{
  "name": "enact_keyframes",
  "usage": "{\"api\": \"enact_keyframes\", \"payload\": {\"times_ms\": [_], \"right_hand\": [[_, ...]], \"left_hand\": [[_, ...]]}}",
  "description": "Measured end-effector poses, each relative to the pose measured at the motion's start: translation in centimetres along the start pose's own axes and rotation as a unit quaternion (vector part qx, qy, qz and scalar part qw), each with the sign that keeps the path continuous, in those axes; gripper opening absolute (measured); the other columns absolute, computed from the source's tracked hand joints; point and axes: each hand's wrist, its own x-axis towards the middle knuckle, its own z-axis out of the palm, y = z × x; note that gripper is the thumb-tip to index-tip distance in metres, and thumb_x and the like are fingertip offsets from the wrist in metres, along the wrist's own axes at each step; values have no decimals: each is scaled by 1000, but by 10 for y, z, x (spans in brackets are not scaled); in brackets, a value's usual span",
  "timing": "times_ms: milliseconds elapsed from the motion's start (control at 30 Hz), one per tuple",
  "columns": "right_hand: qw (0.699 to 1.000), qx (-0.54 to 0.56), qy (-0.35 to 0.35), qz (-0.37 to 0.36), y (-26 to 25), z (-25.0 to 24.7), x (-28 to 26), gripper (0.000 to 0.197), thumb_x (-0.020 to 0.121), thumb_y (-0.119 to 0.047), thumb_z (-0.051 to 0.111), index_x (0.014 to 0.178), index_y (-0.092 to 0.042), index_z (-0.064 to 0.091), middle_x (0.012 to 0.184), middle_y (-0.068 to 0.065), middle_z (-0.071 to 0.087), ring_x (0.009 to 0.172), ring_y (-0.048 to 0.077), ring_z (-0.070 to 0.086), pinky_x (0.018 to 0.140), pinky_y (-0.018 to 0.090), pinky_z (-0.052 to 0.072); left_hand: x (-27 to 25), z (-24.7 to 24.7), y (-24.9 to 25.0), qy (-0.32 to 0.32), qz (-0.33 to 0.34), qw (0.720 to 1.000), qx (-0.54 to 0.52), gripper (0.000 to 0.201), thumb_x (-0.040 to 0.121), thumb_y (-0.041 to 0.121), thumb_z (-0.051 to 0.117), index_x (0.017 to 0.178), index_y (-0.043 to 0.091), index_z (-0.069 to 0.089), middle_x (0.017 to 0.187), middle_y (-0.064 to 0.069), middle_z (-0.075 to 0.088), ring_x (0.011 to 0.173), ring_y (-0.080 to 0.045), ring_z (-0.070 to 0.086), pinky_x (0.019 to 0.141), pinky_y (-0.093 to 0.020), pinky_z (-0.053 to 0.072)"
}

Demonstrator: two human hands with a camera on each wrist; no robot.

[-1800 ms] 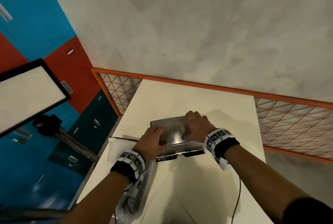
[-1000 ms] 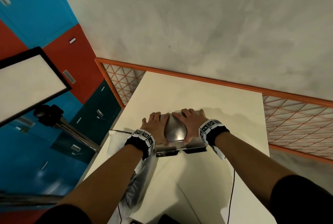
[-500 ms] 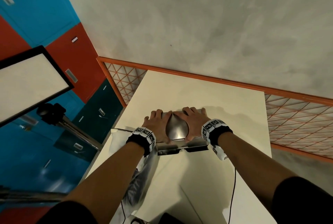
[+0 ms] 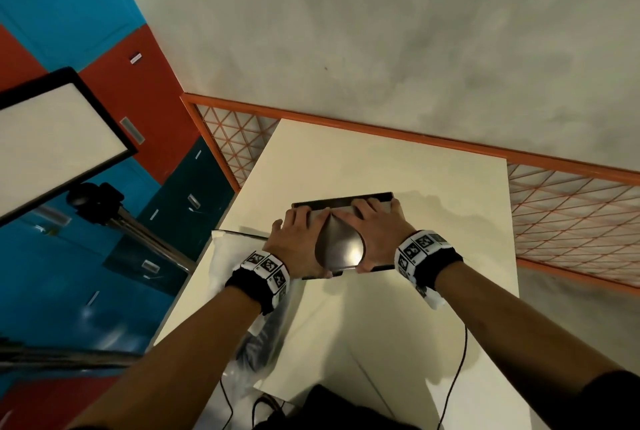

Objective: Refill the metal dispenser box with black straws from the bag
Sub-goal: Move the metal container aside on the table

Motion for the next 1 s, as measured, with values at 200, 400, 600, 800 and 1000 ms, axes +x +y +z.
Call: {"api": "enact_keyframes", "payload": {"times_ms": [200, 400, 600, 800, 1000], "right_hand": [[1000, 9, 11, -1, -12, 18, -43, 126, 43, -77, 70, 147, -43, 7, 144, 0, 30, 130, 27, 31, 99, 63, 28], [999, 23, -27, -8, -23, 51, -82, 122, 49, -77, 71, 147, -42, 8, 147, 3, 27, 135, 31, 27, 104, 66, 26], [996, 49, -79, -6, -31, 92, -102, 123, 47, -74, 74, 147, -45, 8, 144, 0, 31, 130, 28, 32, 103, 64, 24], [989, 52, -139, -14, -36, 129, -120, 124, 51, -70, 76, 148, -43, 5, 148, 3, 29, 133, 31, 29, 104, 65, 22], [986, 30, -165, -14, -41, 158, -141, 126, 51, -72, 74, 149, -40, 3, 148, 10, 29, 131, 37, 31, 99, 63, 28]], "left_hand": [[-39, 15, 16, -1, 31, 1000, -7, 127, 55, 73, 79, 151, 32, 7, 154, -8, 23, 141, -32, 27, 114, -50, 35], [-72, 47, 32, -53, 62, 996, -32, 124, 62, 70, 78, 155, 34, 5, 157, -6, 16, 144, -32, 20, 116, -51, 30], [-90, 87, 41, -94, 83, 991, -50, 120, 62, 69, 77, 153, 35, 8, 155, -6, 18, 142, -31, 22, 117, -50, 31], [-99, 125, 55, -137, 80, 987, -31, 121, 56, 68, 78, 152, 32, 13, 146, -8, 28, 132, -30, 34, 110, -51, 39], [-103, 148, 78, -174, 96, 980, -3, 125, 54, 66, 80, 153, 28, 13, 140, -12, 31, 126, -34, 37, 104, -53, 41]]}}
